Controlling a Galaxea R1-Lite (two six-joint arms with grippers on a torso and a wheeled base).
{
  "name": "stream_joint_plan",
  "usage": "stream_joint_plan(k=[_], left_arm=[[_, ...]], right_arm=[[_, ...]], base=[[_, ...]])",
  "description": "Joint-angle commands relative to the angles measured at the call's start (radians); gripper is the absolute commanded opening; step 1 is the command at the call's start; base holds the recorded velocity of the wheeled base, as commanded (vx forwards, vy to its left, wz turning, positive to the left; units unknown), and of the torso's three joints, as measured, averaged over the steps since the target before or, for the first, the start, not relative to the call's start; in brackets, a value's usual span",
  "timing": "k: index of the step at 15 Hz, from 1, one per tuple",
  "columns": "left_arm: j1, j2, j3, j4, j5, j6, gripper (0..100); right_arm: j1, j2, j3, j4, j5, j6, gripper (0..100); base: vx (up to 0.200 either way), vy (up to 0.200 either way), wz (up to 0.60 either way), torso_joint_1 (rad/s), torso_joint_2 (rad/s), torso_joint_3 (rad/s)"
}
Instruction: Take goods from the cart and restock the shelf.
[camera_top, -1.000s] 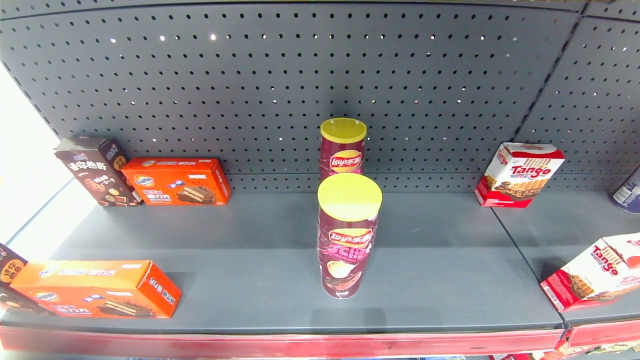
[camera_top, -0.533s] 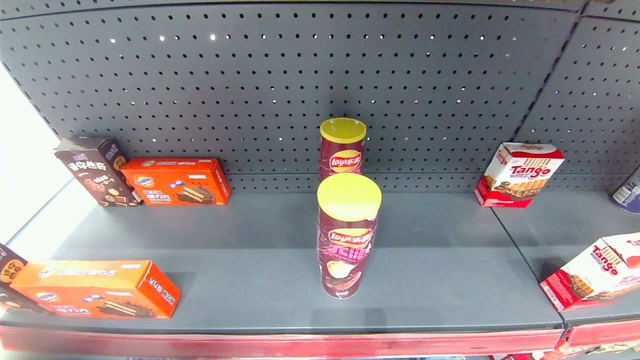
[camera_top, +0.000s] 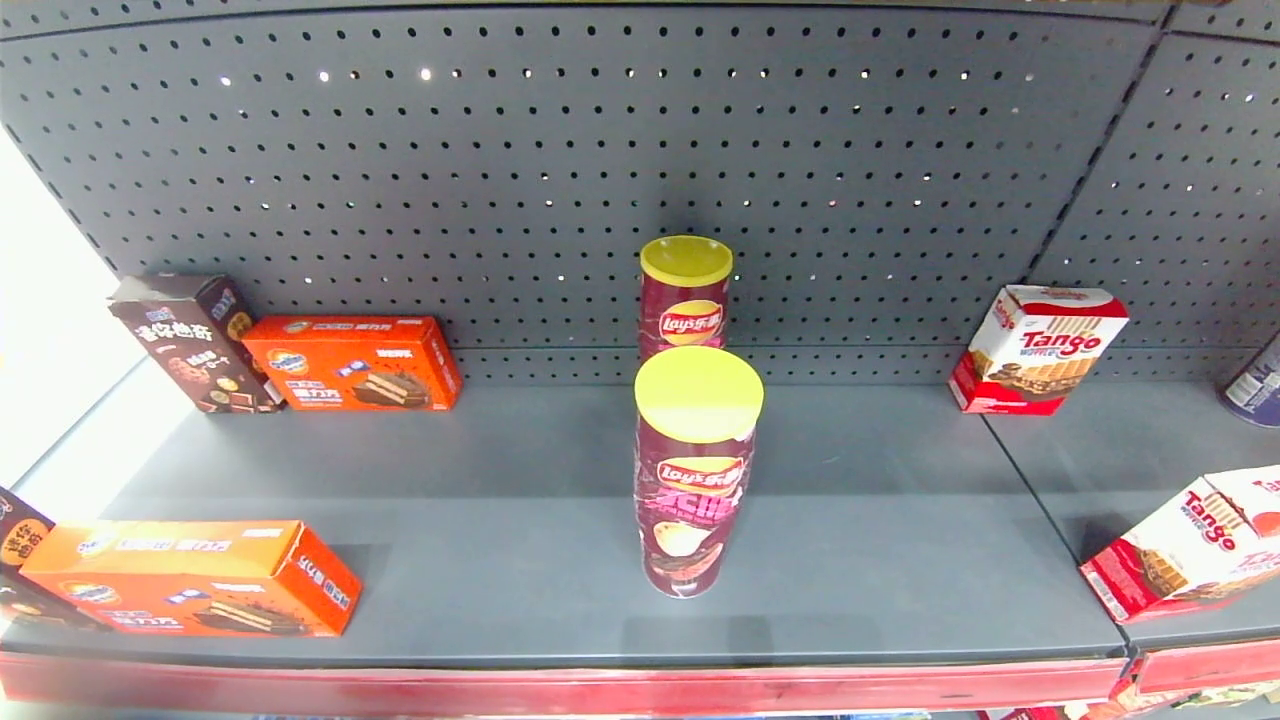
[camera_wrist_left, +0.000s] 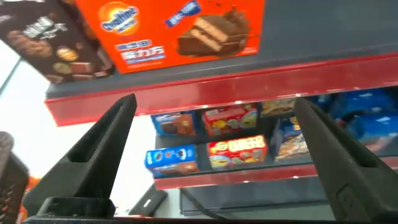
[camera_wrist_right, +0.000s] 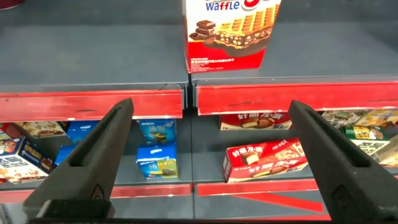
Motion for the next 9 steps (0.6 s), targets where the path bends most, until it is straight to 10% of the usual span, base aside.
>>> stream_joint_plan(k=[1,9], left_arm=[[0.0,0.003,0.001,0.0,0.064,-0.016,100],[0.002,0.003,0.0,0.006,-0.085,0.009,100]], right_arm=[[0.0,0.001,0.0,0.0,0.0,0.0,100],[0.0,0.001,0.0,0.0,0.0,0.0,100]], base=[[0.0,0.0,0.0,0.0,0.0,0.0],[0.0,0.0,0.0,0.0,0.0,0.0]])
